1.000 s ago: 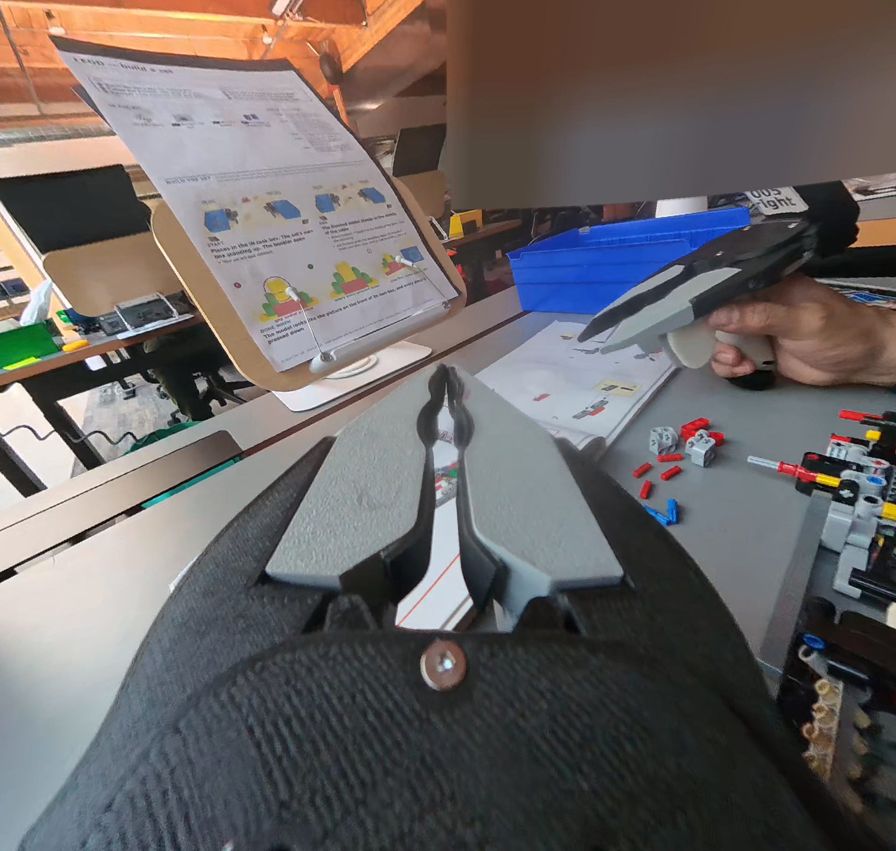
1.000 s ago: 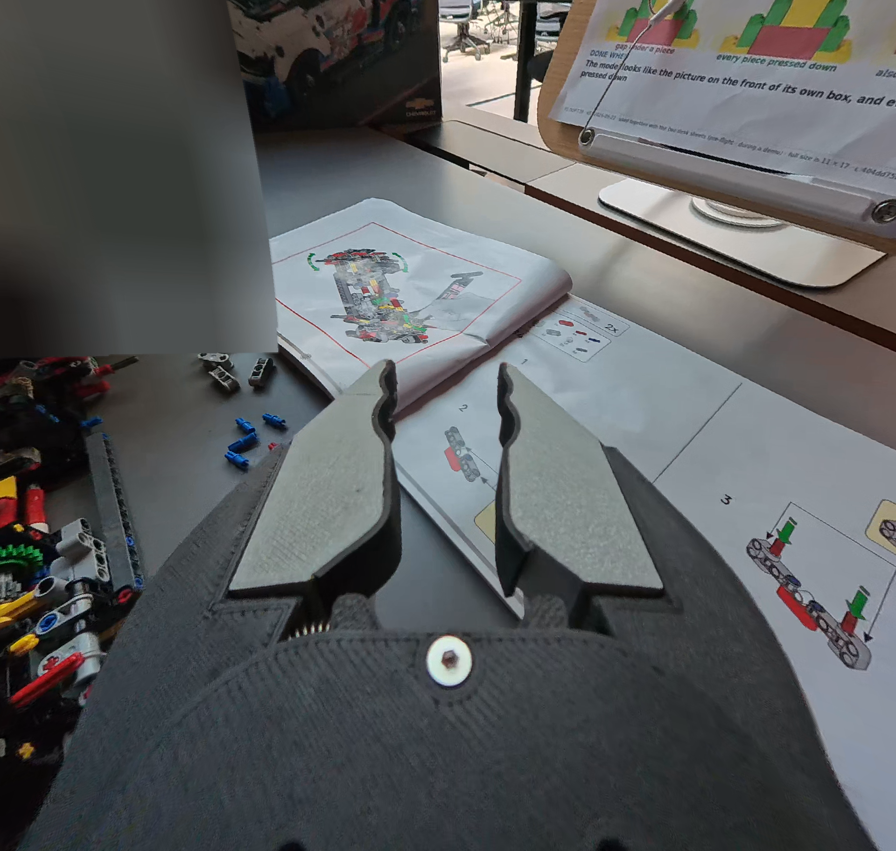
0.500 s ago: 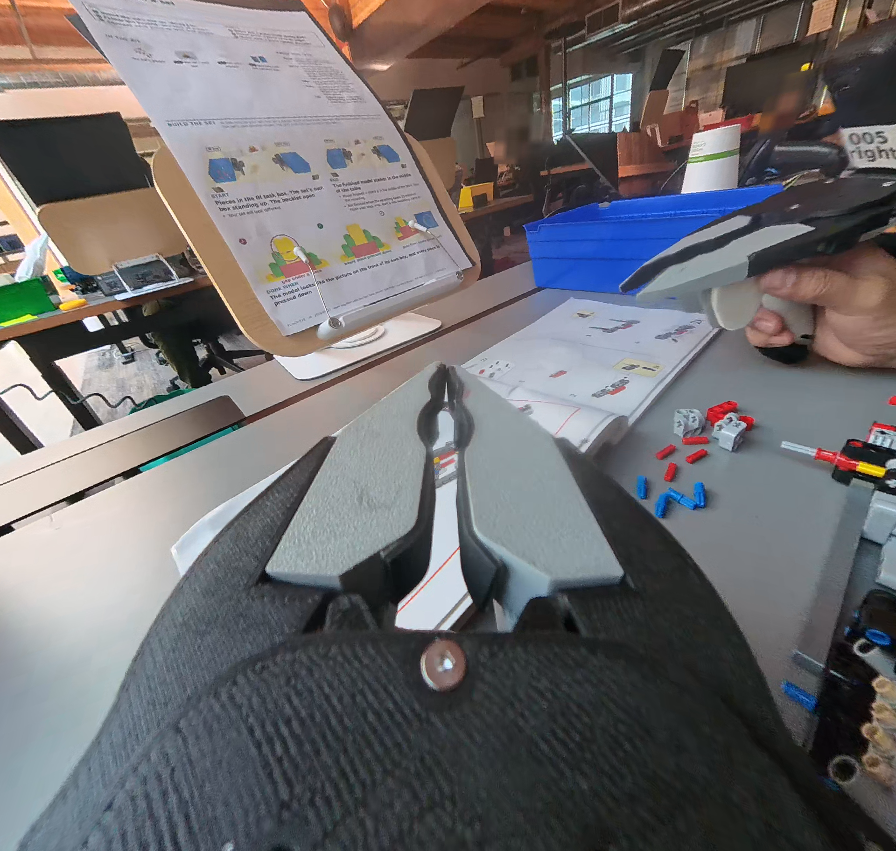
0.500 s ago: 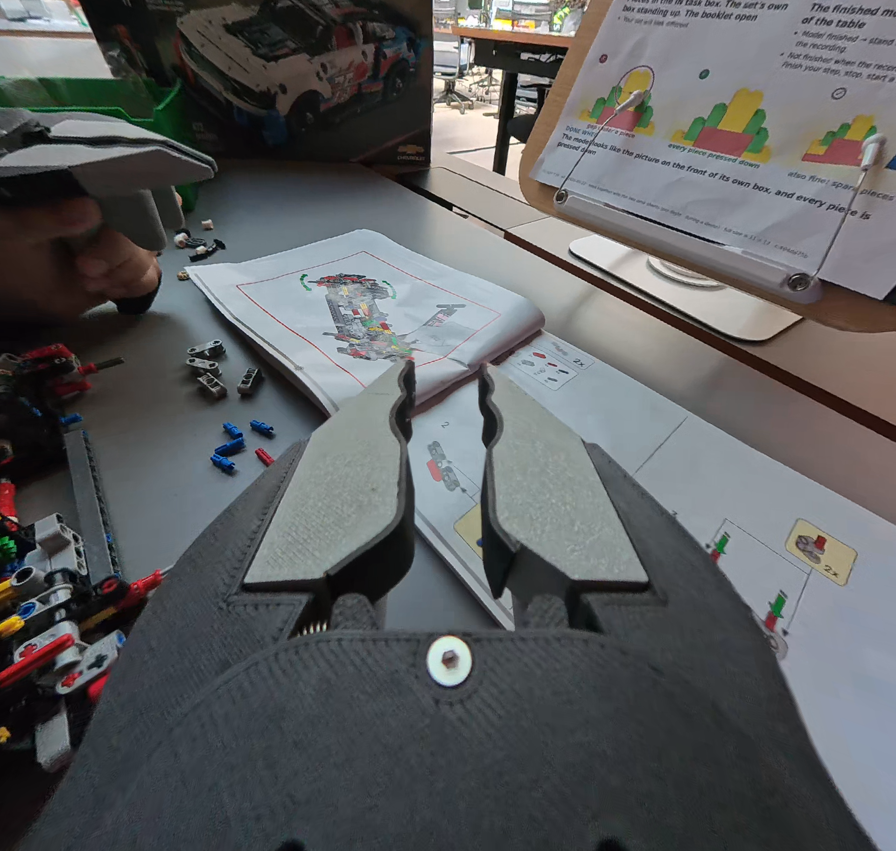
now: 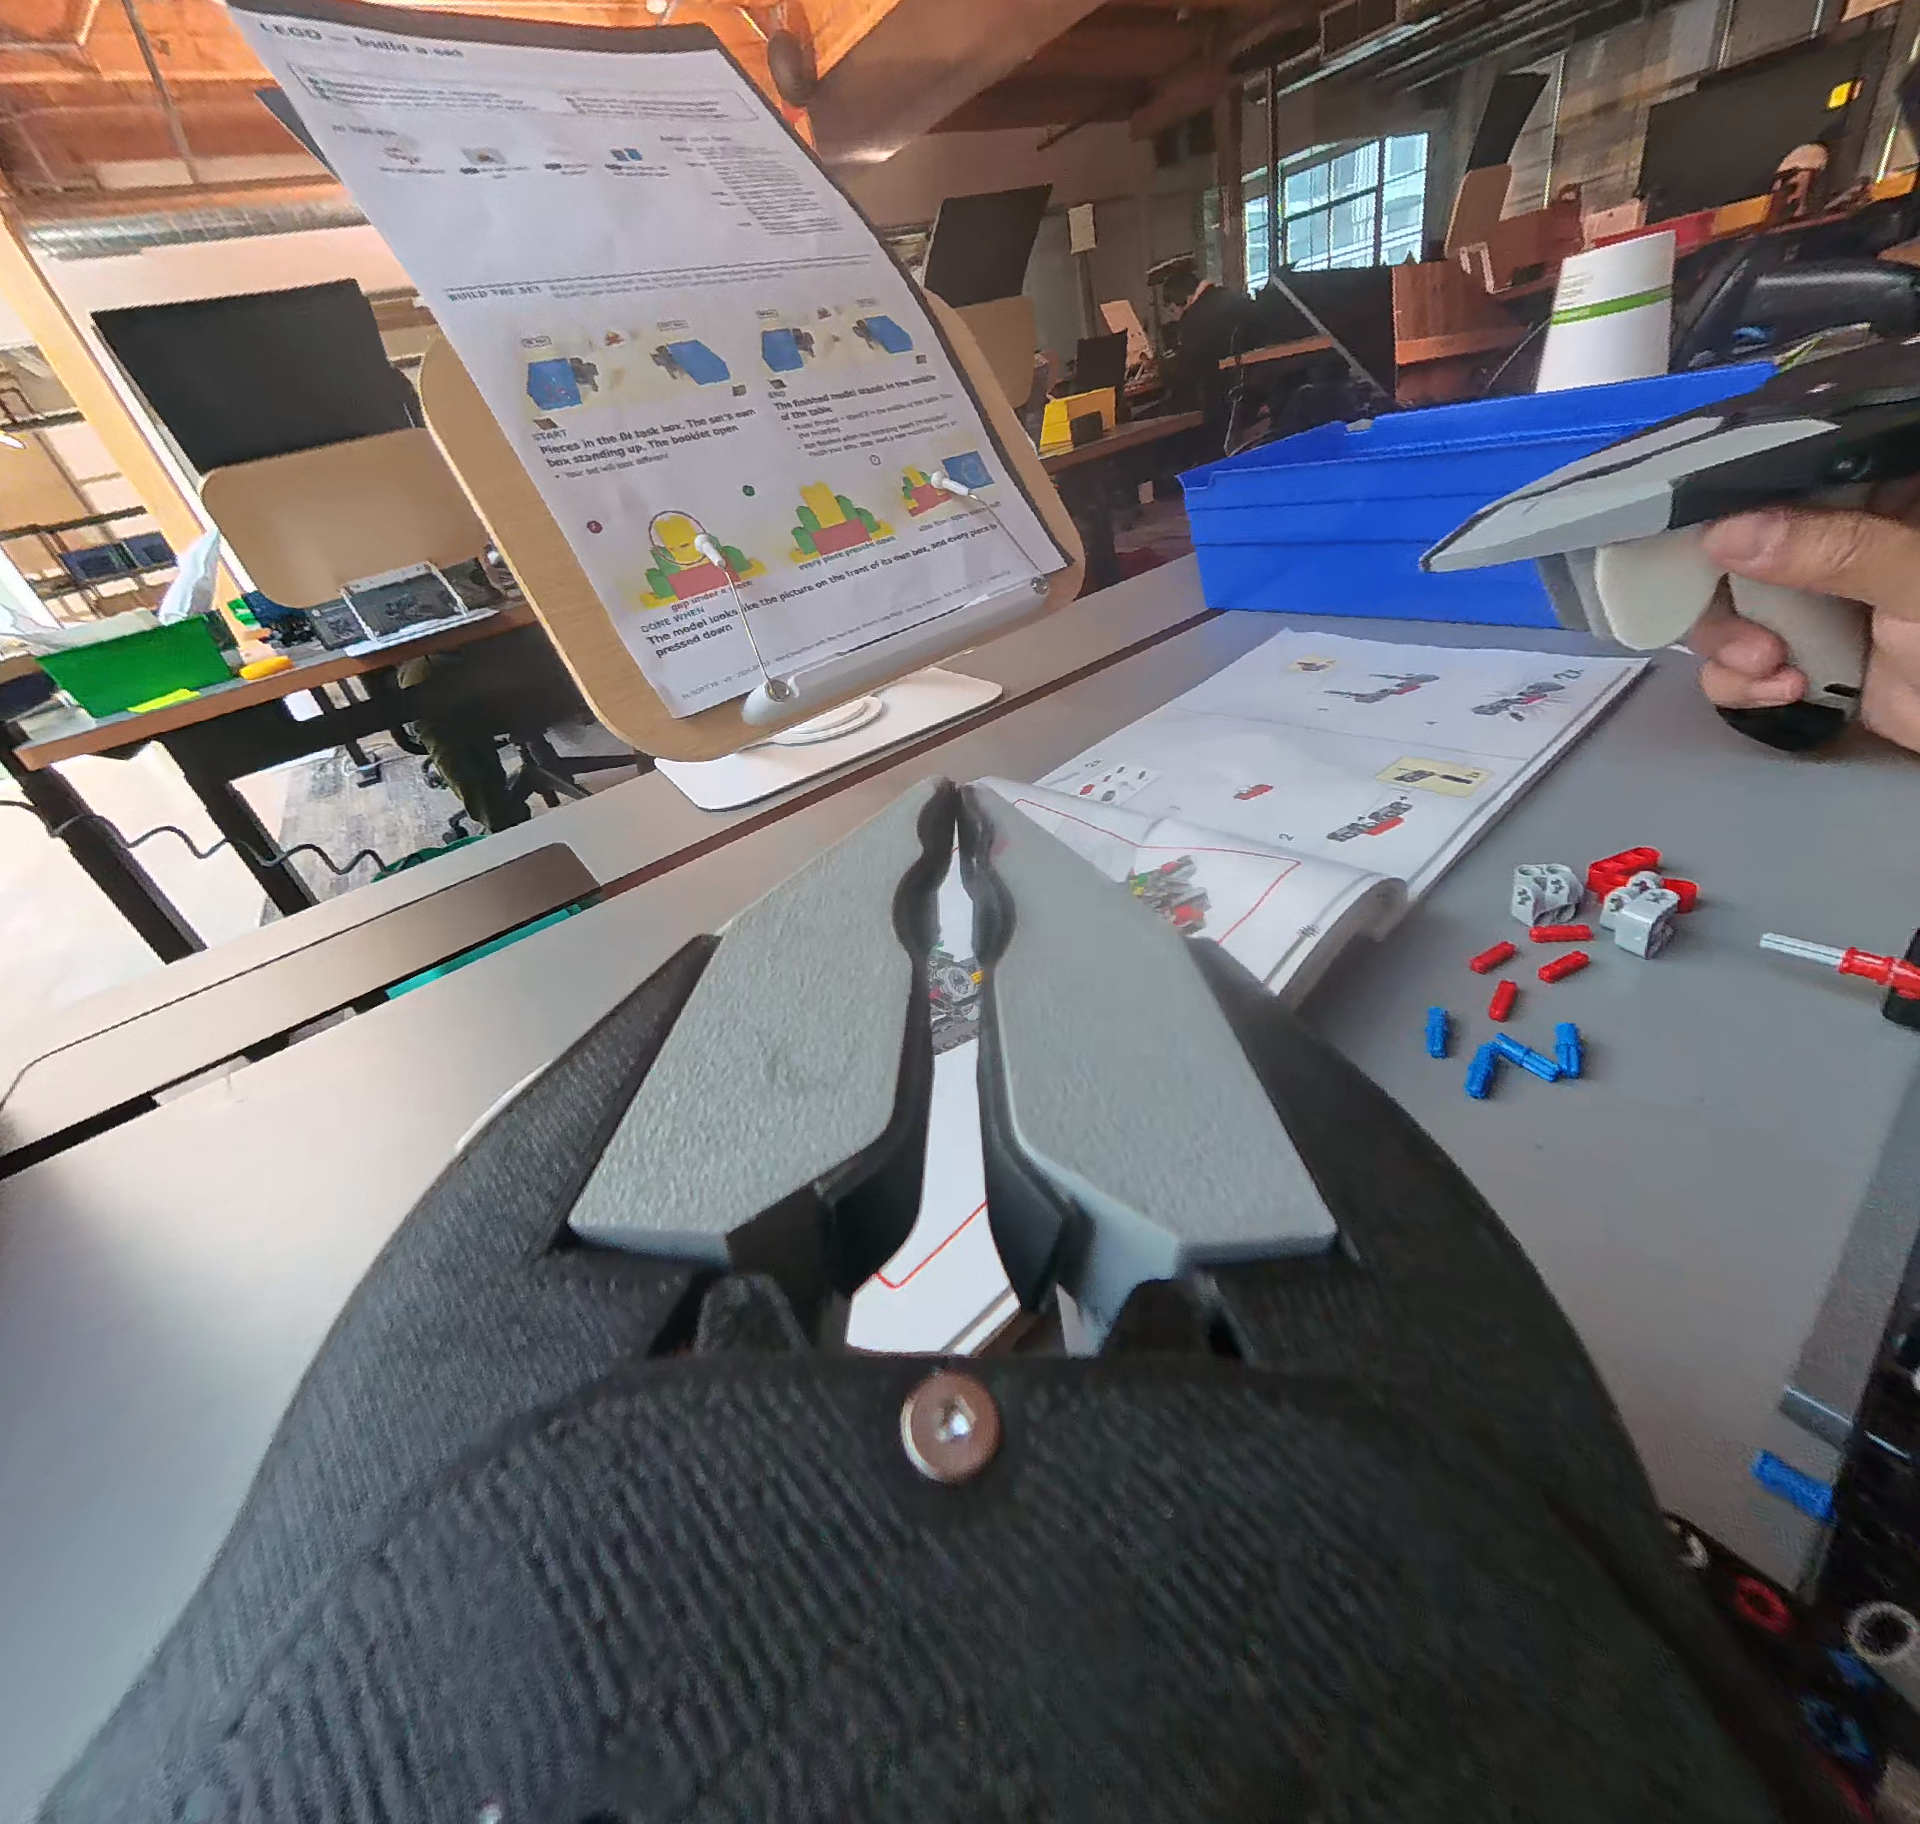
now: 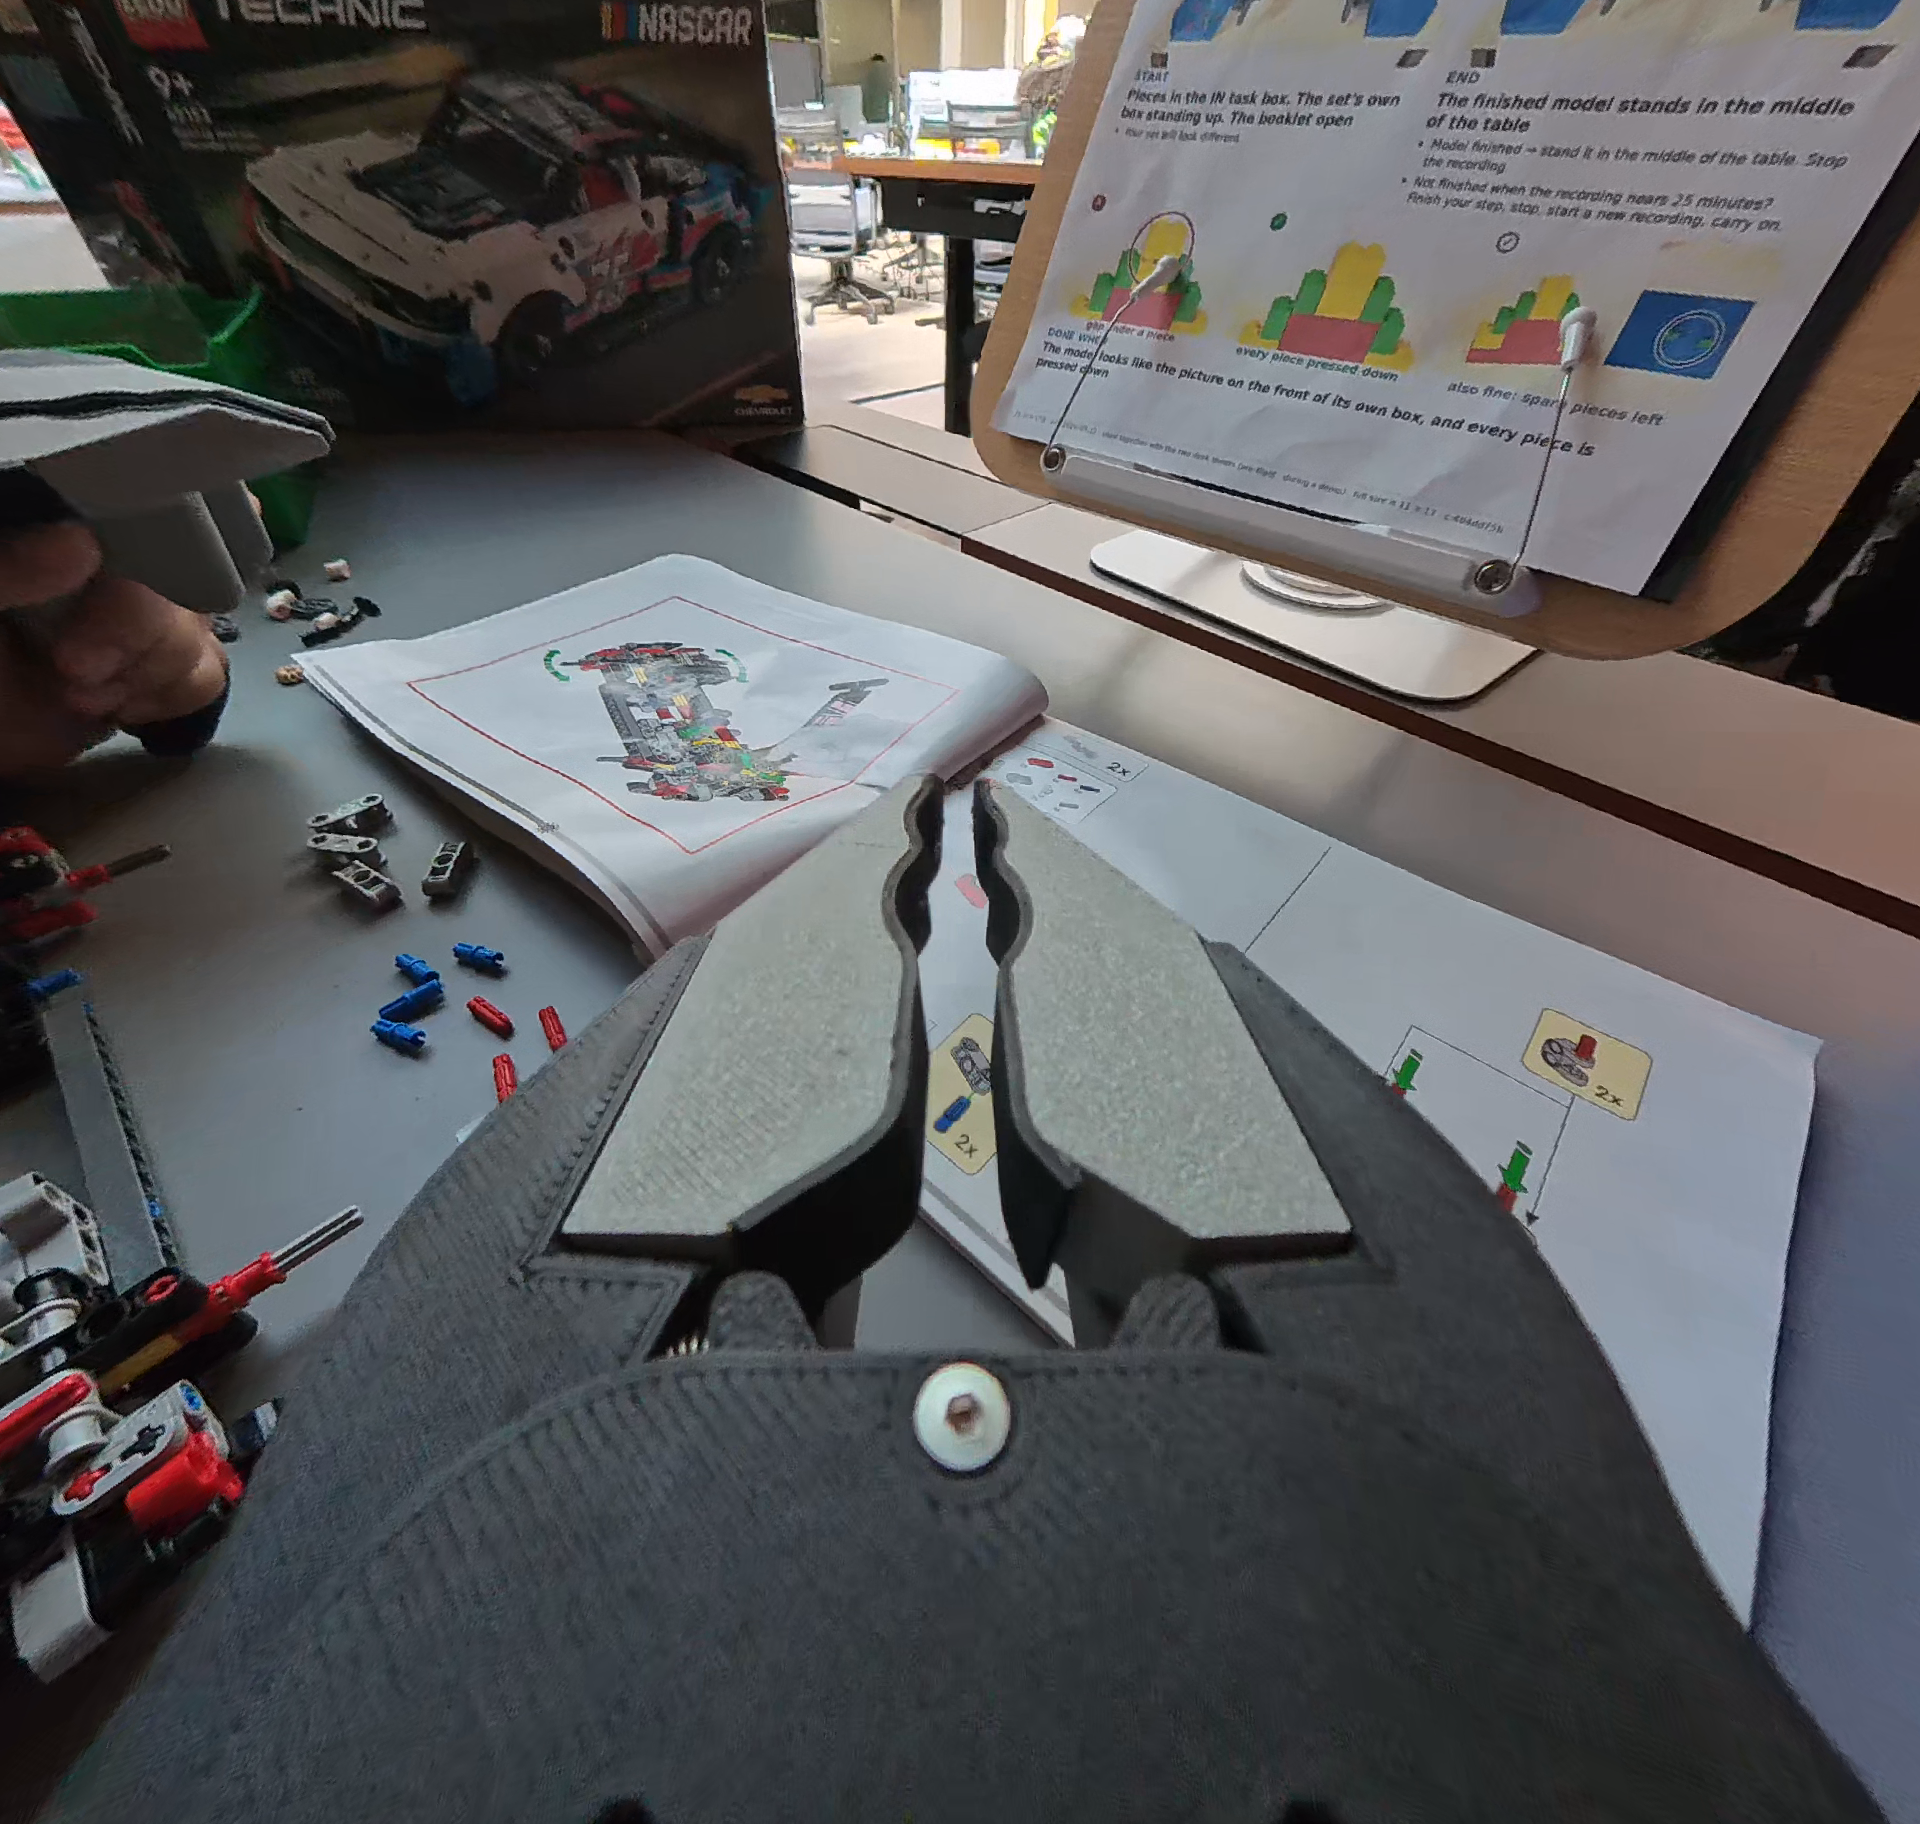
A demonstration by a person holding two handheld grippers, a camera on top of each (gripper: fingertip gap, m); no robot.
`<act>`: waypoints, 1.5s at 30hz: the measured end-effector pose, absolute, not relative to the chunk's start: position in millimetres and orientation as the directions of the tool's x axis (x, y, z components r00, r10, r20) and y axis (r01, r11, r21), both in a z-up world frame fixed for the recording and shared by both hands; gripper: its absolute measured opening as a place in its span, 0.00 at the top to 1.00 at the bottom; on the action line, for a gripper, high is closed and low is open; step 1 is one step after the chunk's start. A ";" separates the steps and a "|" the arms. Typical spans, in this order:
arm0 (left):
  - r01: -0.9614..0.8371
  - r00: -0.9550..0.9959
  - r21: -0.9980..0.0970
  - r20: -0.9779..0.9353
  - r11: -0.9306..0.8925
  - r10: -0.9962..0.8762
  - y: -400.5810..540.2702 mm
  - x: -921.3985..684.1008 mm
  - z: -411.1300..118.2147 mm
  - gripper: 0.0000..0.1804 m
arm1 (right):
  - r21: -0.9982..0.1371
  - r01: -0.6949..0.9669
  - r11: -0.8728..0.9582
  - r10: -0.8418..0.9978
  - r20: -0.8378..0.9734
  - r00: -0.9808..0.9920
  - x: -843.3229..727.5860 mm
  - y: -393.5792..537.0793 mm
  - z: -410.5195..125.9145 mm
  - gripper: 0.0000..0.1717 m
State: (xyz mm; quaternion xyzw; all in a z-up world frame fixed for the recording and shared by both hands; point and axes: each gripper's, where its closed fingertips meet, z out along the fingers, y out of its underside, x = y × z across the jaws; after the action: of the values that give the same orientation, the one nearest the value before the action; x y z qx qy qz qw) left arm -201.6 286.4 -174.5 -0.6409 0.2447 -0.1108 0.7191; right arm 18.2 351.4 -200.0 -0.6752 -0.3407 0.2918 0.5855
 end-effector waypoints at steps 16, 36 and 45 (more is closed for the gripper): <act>-0.155 0.801 -0.971 -0.230 0.181 -0.552 288.1 -180.3 -172.8 1.00 | -0.982 0.172 -0.083 0.861 0.016 0.509 1.3 348.8 -207.9 0.96; -0.134 0.810 -0.981 -0.188 0.137 -0.555 284.0 -179.1 -172.7 1.00 | -0.981 0.140 -0.132 0.920 -0.069 0.385 -16.5 324.7 -209.8 0.97; -0.115 0.803 -0.986 -0.163 0.120 -0.573 282.7 -178.0 -173.5 1.00 | -0.979 0.138 -0.153 0.935 -0.098 0.342 -21.8 322.9 -211.3 0.98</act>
State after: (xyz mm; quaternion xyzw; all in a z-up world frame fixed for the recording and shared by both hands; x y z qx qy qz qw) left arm -178.0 282.7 -173.5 -0.6426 0.2677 -0.1640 0.6989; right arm -21.8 322.9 -211.3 -0.6473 -0.4141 0.3967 0.5022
